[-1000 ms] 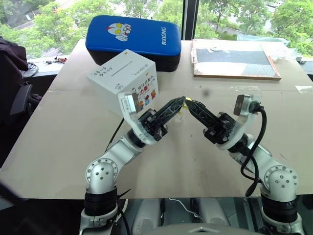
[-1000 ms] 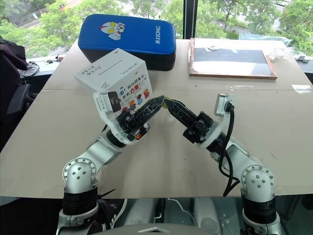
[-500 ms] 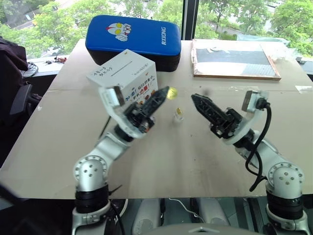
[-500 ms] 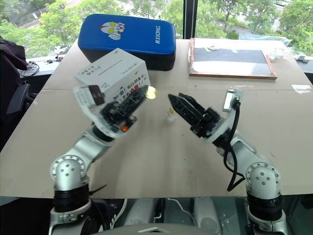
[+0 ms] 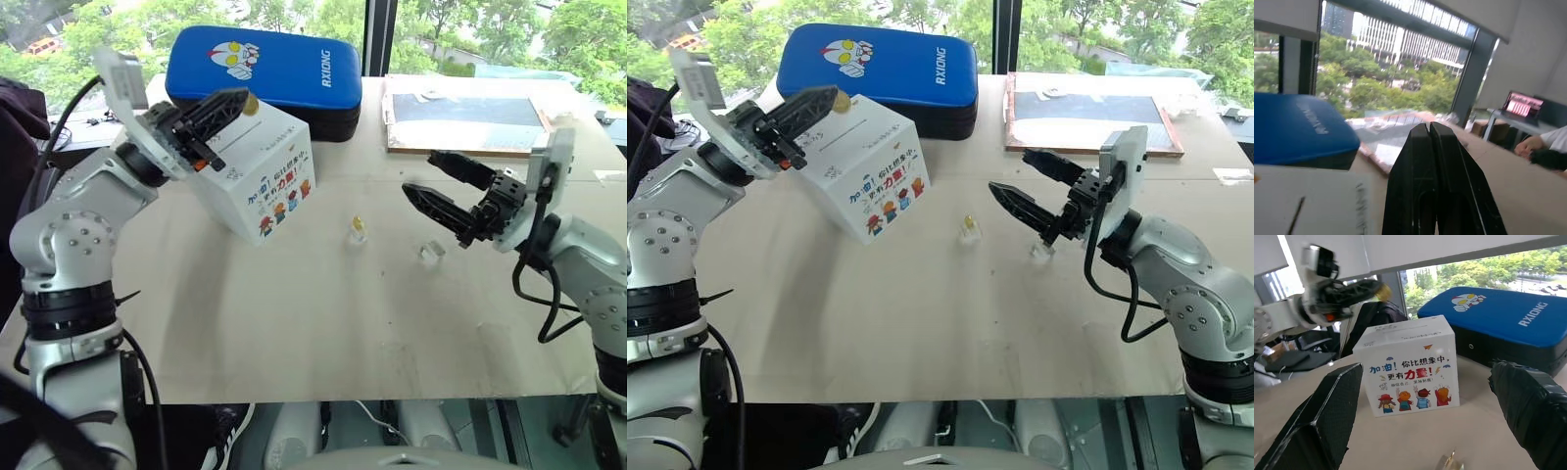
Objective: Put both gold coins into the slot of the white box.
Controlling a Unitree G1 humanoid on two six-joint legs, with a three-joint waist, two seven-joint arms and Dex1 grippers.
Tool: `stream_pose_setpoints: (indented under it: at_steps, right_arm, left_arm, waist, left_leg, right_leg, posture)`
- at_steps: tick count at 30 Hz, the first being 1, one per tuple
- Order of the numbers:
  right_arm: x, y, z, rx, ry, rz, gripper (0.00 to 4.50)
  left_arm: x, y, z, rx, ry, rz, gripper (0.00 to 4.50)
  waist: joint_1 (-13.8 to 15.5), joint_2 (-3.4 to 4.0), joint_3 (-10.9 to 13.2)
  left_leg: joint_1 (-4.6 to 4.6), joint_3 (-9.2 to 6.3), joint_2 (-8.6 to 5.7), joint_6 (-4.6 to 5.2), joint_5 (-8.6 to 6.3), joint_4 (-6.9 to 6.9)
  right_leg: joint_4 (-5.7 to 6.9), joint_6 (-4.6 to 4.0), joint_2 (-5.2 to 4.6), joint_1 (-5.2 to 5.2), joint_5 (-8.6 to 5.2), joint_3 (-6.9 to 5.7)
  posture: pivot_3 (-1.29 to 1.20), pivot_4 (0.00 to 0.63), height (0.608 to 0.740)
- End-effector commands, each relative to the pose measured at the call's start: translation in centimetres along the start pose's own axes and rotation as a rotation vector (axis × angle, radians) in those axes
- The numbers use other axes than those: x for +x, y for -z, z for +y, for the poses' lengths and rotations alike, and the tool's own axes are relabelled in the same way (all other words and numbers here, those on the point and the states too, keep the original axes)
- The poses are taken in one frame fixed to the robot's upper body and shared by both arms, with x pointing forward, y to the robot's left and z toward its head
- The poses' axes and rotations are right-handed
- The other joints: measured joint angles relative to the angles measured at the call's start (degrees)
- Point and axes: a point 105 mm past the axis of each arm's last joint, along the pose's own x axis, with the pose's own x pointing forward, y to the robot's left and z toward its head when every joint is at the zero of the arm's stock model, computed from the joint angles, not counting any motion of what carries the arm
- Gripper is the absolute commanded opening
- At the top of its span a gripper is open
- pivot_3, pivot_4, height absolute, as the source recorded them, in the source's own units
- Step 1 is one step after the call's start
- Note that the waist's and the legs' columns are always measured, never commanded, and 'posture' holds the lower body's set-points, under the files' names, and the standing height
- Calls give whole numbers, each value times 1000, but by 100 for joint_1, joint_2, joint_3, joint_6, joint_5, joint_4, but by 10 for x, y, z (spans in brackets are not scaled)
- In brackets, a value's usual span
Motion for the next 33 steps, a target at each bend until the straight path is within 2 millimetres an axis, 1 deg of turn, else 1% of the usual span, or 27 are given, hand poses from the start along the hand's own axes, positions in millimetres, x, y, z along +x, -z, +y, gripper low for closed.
stream_pose_setpoints:
  at_steps: [1,4,8,12,18,23,28,32,33]
  right_arm:
    - [4,-8,10,-57,-44,-16,4463]
    - [6,-6,13,-70,-49,-3,4463]
    - [6,-5,14,-72,-39,-8,4463]
    - [7,-5,16,-67,-37,-14,4463]
    - [7,-7,17,-66,-33,-23,4463]
    - [7,-6,19,-58,-32,-27,4463]
    - [6,0,22,-58,-51,0,4463]
    - [5,-1,26,-50,-72,-4,4500]
    - [5,-1,26,-50,-73,-5,4500]
  left_arm:
    - [-2,-3,17,98,-27,83,0]
    - [-6,1,33,111,-52,151,0]
    - [-10,8,48,143,-75,225,0]
    - [-9,17,53,161,-65,266,0]
    - [-11,24,62,180,-77,306,0]
    - [-10,31,58,179,-32,336,0]
    - [-10,36,60,191,-40,353,0]
    - [-9,38,60,222,-35,370,1118]
    - [-9,39,59,227,-31,370,1489]
  waist:
    - [3,0,0]
    - [5,-2,1]
    - [7,-4,2]
    - [6,-5,2]
    - [5,-5,1]
    - [0,-4,0]
    - [2,-4,-1]
    - [4,-2,-3]
    - [12,-2,-3]
  left_leg:
    - [-11,-2,1,0,0,0]
    - [-62,-8,-4,-6,3,13]
    - [-64,-5,-8,-3,2,13]
    - [-62,-8,-8,-2,1,13]
    - [-54,-9,-7,0,1,22]
    - [-49,-10,-7,0,1,27]
    - [-50,-8,-7,0,1,31]
    - [-49,-11,-7,0,1,33]
    - [-48,-11,-7,0,1,34]
  right_leg:
    - [-2,0,-2,-7,0,-3]
    - [-1,1,-11,-49,2,-13]
    - [-5,1,-19,-49,2,-14]
    - [0,1,-19,-48,1,-16]
    - [20,1,-19,-47,2,-16]
    - [30,1,-17,-44,2,-15]
    - [31,1,-18,-43,2,-14]
    - [33,1,-17,-42,2,-16]
    - [35,1,-18,-42,2,-16]
  posture:
    - [0,150,740]
    - [0,150,740]
    - [0,150,740]
    - [0,150,740]
    - [0,150,740]
    - [0,150,740]
    - [0,150,740]
    - [0,150,740]
    - [0,150,740]
